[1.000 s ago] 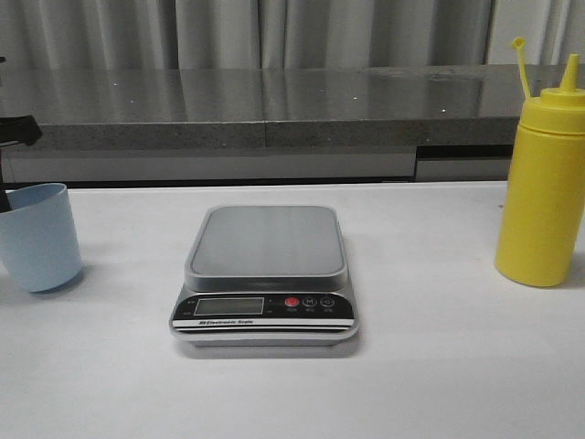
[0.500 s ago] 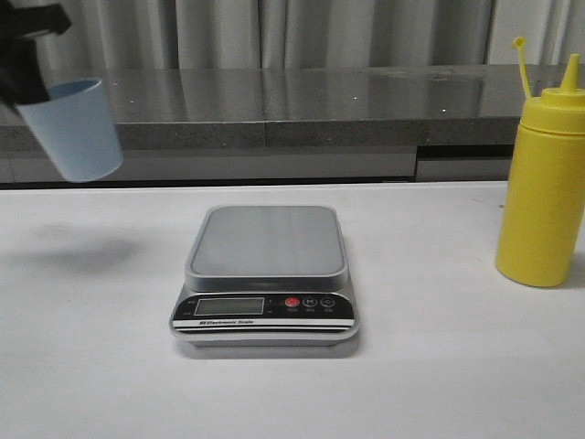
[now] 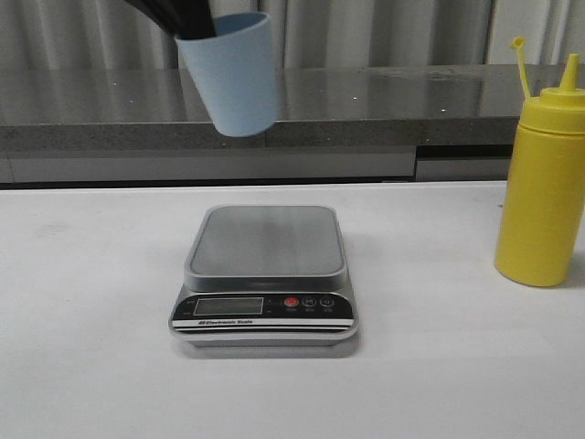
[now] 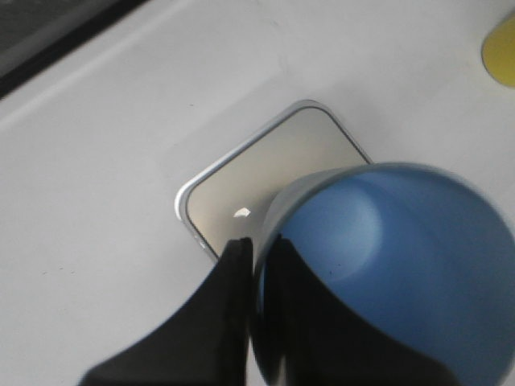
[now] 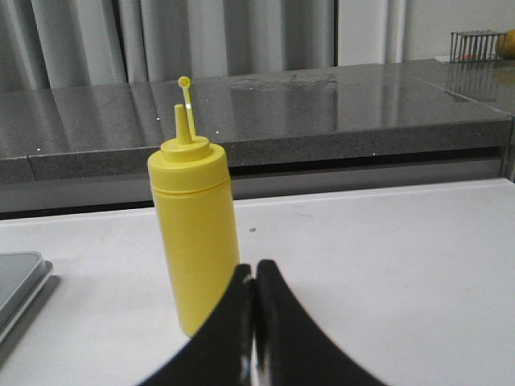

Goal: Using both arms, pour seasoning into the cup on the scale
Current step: 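Lift the cup and carry it over the scale with the left gripper, then lower the cup onto the scale and open the left gripper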

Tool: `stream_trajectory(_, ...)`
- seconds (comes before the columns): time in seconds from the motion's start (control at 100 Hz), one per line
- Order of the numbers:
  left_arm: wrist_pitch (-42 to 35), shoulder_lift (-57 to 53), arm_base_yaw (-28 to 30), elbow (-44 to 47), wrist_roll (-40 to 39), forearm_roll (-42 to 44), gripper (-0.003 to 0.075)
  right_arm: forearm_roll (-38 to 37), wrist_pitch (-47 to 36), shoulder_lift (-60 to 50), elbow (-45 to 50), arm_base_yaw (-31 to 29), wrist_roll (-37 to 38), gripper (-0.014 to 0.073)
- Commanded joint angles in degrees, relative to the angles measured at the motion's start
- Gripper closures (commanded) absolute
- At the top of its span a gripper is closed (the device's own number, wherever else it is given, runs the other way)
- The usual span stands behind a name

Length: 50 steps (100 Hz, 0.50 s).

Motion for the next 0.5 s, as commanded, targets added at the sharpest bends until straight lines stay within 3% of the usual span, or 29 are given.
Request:
stream_trajectory(0.0, -1.13, -0.92, -2.92, -2.15, 0.08, 3.01, 0.0741, -0.75, -4.23, -1.05, -1.1, -0.02, -0.26, 0.0661)
stream_trajectory(0.12, 0.87, 1.25, -5.55, -2.15, 0.08, 7.97, 0.0741, -0.75, -4.23, -1.05, -1.1, -0.02, -0.26, 0.0661)
stream_trajectory(0.49, -0.93, 5.69, -6.44, -2.15, -0.02, 7.08, 0.074, -0.75, -4.23, -1.05, -1.1, -0.02, -0.26, 0.0661)
